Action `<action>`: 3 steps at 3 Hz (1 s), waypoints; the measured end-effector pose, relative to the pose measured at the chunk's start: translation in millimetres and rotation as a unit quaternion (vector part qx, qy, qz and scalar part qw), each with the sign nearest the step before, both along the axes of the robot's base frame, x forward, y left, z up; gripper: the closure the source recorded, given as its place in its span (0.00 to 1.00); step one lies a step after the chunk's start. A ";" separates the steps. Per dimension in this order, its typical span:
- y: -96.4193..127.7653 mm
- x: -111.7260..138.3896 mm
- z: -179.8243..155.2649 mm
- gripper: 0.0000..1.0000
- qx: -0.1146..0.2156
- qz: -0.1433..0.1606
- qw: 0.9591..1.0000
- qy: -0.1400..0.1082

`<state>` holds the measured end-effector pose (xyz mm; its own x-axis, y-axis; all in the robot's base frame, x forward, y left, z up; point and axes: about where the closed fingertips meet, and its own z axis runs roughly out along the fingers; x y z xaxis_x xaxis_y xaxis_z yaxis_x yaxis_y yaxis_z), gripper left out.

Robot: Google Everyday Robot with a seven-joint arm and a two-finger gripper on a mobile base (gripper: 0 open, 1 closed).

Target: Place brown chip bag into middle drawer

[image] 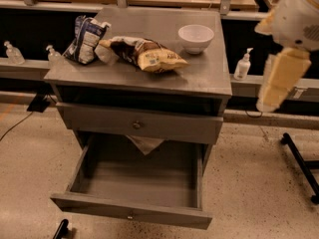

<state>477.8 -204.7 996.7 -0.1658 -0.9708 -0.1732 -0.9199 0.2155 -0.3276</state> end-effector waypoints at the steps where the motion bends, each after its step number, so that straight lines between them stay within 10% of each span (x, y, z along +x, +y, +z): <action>1: 6.0 58.0 11.2 0.00 -0.033 0.003 0.999 -0.017; 2: 30.9 129.1 14.5 0.00 -0.013 0.002 0.999 -0.032; 3: 41.9 149.6 47.5 0.00 0.026 0.004 0.997 -0.072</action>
Offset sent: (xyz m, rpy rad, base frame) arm 0.2027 0.0891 0.0660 0.2309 -0.1437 0.0399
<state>627.5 -162.9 1044.1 -0.1284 -0.9611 -0.2446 -0.8656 0.2290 -0.4453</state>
